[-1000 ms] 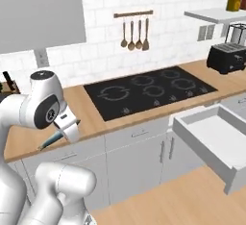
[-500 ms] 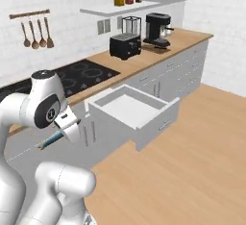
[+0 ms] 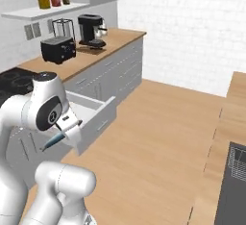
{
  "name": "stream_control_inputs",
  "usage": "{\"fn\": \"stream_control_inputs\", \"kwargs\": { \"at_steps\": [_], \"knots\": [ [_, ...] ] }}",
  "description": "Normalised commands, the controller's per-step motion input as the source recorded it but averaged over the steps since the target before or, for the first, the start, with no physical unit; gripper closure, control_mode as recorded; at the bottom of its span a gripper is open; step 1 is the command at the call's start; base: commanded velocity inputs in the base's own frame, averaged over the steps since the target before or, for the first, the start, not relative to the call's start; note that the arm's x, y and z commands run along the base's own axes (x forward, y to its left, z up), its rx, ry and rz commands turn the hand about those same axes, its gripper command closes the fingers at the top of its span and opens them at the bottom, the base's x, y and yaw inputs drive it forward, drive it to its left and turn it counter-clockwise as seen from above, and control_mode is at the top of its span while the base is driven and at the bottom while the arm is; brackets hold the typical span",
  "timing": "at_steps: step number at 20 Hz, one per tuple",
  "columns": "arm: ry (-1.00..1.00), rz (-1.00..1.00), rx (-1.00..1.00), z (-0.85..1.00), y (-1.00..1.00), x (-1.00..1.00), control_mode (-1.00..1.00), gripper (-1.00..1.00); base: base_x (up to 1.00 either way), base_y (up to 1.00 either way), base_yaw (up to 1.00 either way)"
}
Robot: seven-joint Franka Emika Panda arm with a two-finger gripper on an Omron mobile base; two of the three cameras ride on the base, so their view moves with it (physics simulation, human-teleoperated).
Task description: Pick up the knife from the drawer and place it on the cutting board. Then place the meat from the plate to the cutting board.
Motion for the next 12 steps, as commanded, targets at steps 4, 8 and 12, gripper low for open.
{"fn": "stream_control_inputs", "kwargs": {
  "at_steps": [4, 8, 12],
  "knots": [
    [0.0, 0.0, 0.0, 0.0, 0.0, 0.0, 1.0, 1.0, 0.98, -0.13, -0.32],
    [0.0, 0.0, 0.0, 0.0, 0.0, 0.0, 1.0, 1.0, 0.96, -0.27, -0.36],
    [0.0, 0.0, 0.0, 0.0, 0.0, 0.0, 1.0, 1.0, 1.0, -0.03, -0.34]
  ]
}}
